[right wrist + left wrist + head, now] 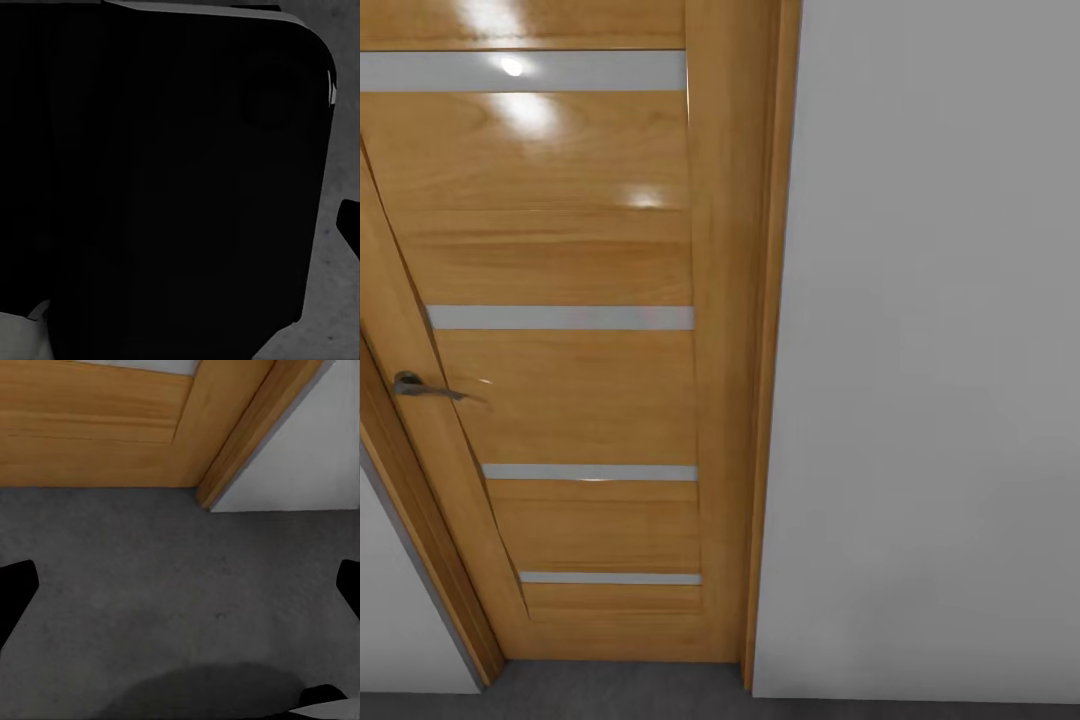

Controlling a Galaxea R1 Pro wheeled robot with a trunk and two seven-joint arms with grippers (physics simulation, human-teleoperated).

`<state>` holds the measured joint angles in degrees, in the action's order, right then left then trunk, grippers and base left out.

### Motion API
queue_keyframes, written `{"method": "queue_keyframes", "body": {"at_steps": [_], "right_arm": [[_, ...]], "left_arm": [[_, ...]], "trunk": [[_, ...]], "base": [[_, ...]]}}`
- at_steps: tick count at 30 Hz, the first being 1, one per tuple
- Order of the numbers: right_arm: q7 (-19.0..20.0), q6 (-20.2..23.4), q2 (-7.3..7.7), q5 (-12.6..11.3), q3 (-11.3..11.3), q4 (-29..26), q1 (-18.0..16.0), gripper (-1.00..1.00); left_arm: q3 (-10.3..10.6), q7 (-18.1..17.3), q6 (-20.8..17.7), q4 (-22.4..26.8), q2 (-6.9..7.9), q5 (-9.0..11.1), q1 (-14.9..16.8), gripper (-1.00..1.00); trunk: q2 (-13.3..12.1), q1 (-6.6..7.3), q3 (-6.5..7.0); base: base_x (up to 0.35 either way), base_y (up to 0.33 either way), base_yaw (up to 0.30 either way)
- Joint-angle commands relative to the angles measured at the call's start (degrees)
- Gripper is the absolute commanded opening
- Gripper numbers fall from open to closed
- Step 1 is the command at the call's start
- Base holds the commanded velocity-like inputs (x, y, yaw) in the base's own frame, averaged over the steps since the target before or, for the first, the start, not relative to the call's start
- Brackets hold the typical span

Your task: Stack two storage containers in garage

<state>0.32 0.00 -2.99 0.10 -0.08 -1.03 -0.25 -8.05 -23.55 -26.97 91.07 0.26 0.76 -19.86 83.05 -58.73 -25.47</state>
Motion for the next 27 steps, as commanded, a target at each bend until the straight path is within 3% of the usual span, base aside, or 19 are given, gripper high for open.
{"method": "queue_keyframes", "body": {"at_steps": [1,8,14,16,17,20,21,26,27], "right_arm": [[0.0,0.0,0.00,0.0,0.0,0.0,0.0,1.00],[0.0,0.0,0.15,0.1,0.0,0.0,0.0,1.00],[0.0,0.0,0.24,0.2,0.0,0.0,0.0,1.00],[0.0,0.0,0.29,0.2,0.0,0.0,0.0,1.00],[0.0,0.0,0.31,0.2,0.0,0.0,0.0,1.00],[0.0,0.0,0.39,0.2,-0.1,0.0,0.0,1.00],[0.0,0.0,0.44,0.3,-0.1,0.0,0.0,1.00],[0.0,0.0,0.50,0.3,-0.1,0.0,0.0,1.00],[0.0,0.0,0.51,0.3,-0.1,0.0,0.0,1.00]], "left_arm": [[-0.2,-0.3,-1.1,0.1,-0.01,0.1,0.8,1.00],[-0.5,-0.6,-7.2,0.2,-0.04,0.2,8.8,1.00],[-0.5,-0.7,-10.1,0.2,0.09,0.2,14.6,1.00],[-0.8,-0.7,-12.8,0.2,1.00,0.3,18.3,1.00],[-1.6,-0.7,-14.9,0.2,2.14,0.7,20.9,1.00],[-3.2,-0.7,-17.4,0.2,4.28,2.8,24.4,1.00],[-4.1,-0.7,-18.9,0.2,6.05,5.0,26.6,1.00],[-6.1,-0.7,-22.1,0.2,10.87,10.3,31.3,1.00],[-6.9,-0.6,-23.1,0.1,12.37,11.6,33.1,1.00]], "trunk": [[0.0,0.00,-0.05],[0.0,0.00,-0.05],[0.0,0.00,-0.05],[0.0,0.00,-0.05],[0.0,0.00,-0.05],[0.0,0.00,-0.05],[0.0,0.00,-0.05],[0.0,0.00,-0.05],[0.0,0.00,-0.05]], "base": [[0.000,0.000,0.000],[0.000,0.000,0.000],[0.000,0.000,0.000],[0.000,0.000,0.000],[0.000,0.000,0.000],[0.000,0.000,0.000],[0.000,0.000,0.000],[0.000,0.000,0.000],[0.000,0.000,0.000]]}}
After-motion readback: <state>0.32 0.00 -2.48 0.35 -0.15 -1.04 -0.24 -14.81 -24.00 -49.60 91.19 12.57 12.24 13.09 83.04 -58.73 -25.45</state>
